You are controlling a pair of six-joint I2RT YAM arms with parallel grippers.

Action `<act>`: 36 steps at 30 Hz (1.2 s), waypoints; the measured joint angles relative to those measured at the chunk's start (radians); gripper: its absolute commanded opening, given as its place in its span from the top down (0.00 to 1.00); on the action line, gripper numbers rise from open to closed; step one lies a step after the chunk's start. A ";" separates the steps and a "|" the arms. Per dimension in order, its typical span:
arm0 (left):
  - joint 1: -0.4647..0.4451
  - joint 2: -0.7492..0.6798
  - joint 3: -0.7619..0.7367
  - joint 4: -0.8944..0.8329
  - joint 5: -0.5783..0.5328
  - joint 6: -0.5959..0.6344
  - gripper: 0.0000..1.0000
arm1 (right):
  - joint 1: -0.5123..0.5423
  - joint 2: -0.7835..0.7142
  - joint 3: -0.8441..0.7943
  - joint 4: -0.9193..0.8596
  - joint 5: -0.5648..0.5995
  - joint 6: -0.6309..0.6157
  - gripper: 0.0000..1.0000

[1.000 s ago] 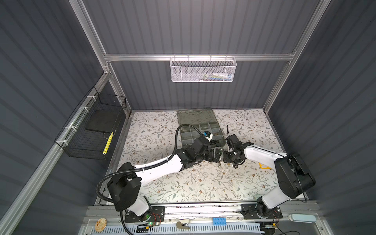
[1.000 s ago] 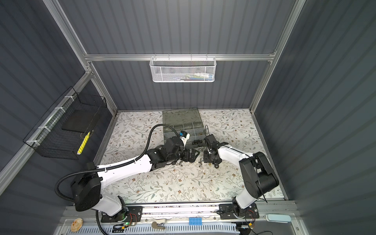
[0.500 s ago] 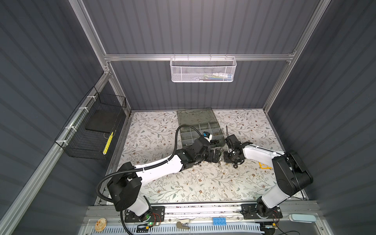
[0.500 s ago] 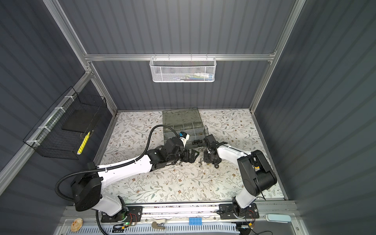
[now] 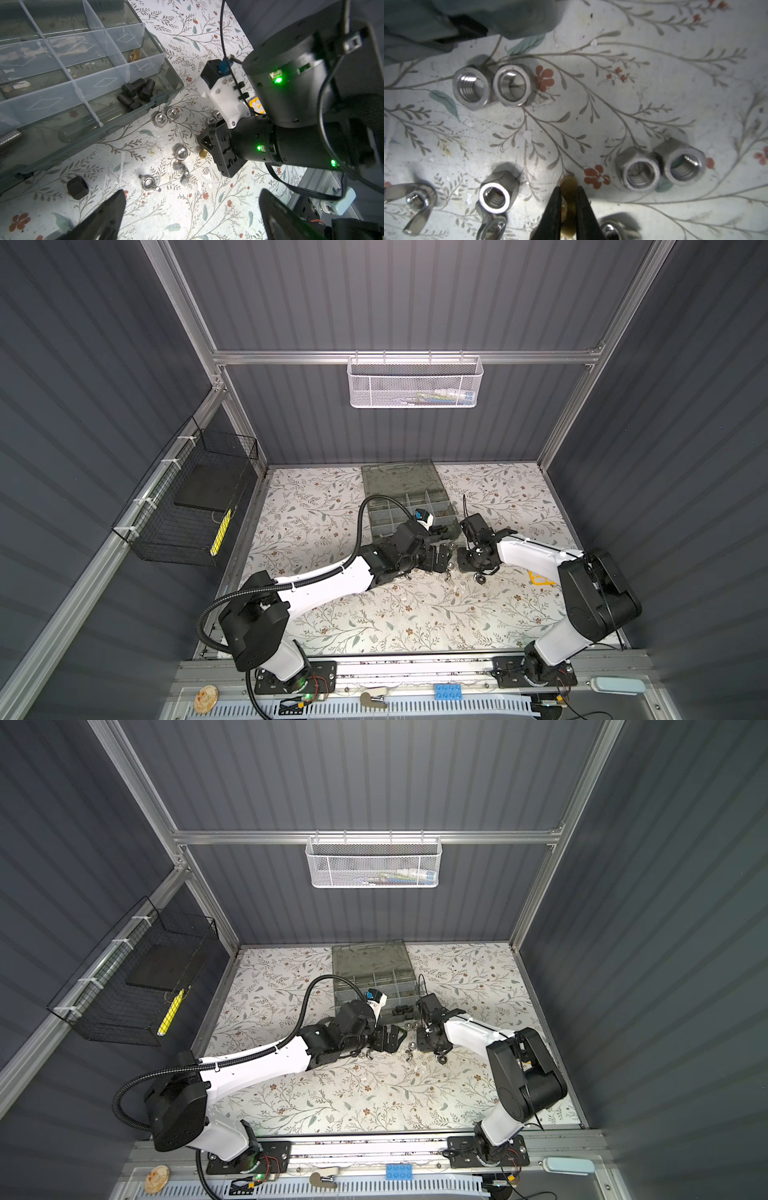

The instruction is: Sort the screws and nuts into containers

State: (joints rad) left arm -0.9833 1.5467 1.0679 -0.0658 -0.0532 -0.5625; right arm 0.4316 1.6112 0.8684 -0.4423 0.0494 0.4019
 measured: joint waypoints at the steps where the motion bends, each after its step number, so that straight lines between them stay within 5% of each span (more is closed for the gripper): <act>1: 0.000 0.000 0.000 0.000 0.000 0.000 0.00 | 0.000 0.000 -0.002 0.000 0.000 0.000 0.83; 36: 0.000 0.000 -0.037 0.015 0.004 -0.008 0.00 | 0.039 -0.047 -0.031 -0.106 0.006 0.074 0.68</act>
State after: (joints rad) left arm -0.9833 1.5463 1.0309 -0.0509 -0.0490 -0.5701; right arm 0.4702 1.5642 0.8375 -0.5480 0.0555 0.4763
